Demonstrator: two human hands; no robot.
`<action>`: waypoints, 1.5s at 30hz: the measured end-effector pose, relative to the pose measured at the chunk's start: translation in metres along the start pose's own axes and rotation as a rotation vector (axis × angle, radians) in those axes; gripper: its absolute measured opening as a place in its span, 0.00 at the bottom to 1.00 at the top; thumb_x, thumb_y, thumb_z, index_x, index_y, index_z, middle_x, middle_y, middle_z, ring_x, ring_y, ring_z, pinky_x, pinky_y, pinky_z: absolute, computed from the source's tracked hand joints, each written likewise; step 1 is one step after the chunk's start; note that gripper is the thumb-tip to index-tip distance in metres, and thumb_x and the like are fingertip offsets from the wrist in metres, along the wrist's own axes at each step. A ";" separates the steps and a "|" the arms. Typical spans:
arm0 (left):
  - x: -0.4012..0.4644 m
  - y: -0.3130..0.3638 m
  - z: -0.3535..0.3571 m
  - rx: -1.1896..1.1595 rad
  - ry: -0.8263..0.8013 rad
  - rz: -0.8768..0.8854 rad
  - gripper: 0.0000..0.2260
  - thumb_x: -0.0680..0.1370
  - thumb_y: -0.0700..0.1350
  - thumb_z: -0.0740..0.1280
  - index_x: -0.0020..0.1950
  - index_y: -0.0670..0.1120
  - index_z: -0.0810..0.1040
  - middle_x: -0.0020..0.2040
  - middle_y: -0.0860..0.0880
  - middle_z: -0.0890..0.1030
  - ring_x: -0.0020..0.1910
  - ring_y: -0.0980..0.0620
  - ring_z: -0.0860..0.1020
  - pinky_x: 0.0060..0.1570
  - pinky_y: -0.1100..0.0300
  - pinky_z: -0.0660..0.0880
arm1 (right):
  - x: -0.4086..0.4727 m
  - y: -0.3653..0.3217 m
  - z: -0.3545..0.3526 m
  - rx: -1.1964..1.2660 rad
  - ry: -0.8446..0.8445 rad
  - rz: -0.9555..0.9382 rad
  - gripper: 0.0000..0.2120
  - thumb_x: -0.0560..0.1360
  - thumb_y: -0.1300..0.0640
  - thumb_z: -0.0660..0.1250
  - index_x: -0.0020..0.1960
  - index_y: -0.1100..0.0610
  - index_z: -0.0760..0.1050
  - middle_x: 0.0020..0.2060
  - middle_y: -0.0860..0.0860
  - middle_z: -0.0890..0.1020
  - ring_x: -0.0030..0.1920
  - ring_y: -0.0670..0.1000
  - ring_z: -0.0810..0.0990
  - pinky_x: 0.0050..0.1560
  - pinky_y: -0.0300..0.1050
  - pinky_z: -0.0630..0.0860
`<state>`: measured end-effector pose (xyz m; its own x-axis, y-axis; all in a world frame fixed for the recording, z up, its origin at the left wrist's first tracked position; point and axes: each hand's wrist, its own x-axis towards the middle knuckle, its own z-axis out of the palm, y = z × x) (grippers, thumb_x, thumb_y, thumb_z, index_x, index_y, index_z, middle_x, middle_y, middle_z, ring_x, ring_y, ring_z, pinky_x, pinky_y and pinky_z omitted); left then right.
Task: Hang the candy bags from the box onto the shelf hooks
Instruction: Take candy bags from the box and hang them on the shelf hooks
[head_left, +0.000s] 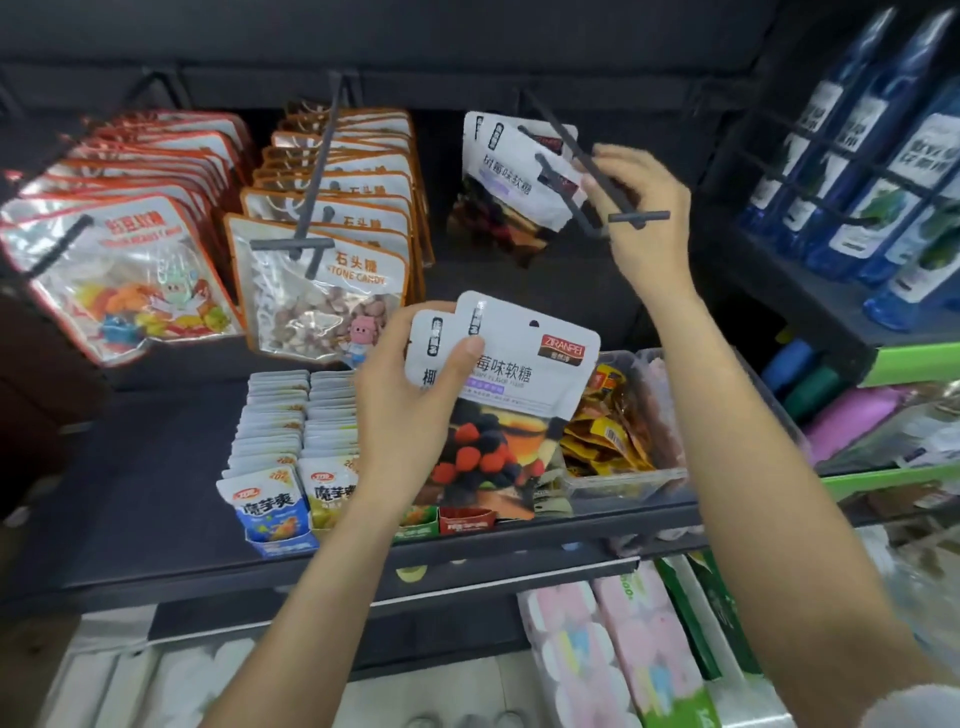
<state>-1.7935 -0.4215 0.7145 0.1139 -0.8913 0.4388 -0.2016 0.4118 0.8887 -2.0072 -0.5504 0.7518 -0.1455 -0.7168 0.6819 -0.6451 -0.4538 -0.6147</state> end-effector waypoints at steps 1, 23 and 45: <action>0.000 -0.001 0.001 -0.008 0.007 -0.002 0.10 0.76 0.40 0.69 0.50 0.54 0.74 0.44 0.60 0.78 0.44 0.68 0.77 0.41 0.74 0.70 | -0.012 -0.005 -0.008 0.032 0.001 0.038 0.10 0.77 0.58 0.64 0.55 0.49 0.80 0.57 0.49 0.79 0.58 0.45 0.76 0.56 0.30 0.71; 0.050 0.023 0.052 -0.119 -0.032 0.164 0.05 0.77 0.43 0.69 0.44 0.53 0.79 0.38 0.58 0.81 0.39 0.62 0.78 0.41 0.66 0.72 | -0.137 -0.052 -0.045 0.782 0.200 0.559 0.09 0.75 0.63 0.67 0.54 0.56 0.73 0.45 0.49 0.85 0.49 0.47 0.83 0.46 0.39 0.79; 0.049 -0.002 0.031 0.260 0.027 0.340 0.08 0.79 0.45 0.63 0.46 0.41 0.76 0.35 0.62 0.73 0.36 0.69 0.73 0.36 0.71 0.65 | -0.097 -0.052 -0.045 0.334 0.101 0.082 0.12 0.78 0.61 0.66 0.56 0.47 0.78 0.50 0.37 0.82 0.56 0.42 0.79 0.55 0.34 0.72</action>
<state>-1.8179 -0.4722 0.7299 0.0234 -0.7063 0.7075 -0.4699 0.6169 0.6314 -1.9934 -0.4332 0.7360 -0.2706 -0.7100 0.6502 -0.3494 -0.5569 -0.7535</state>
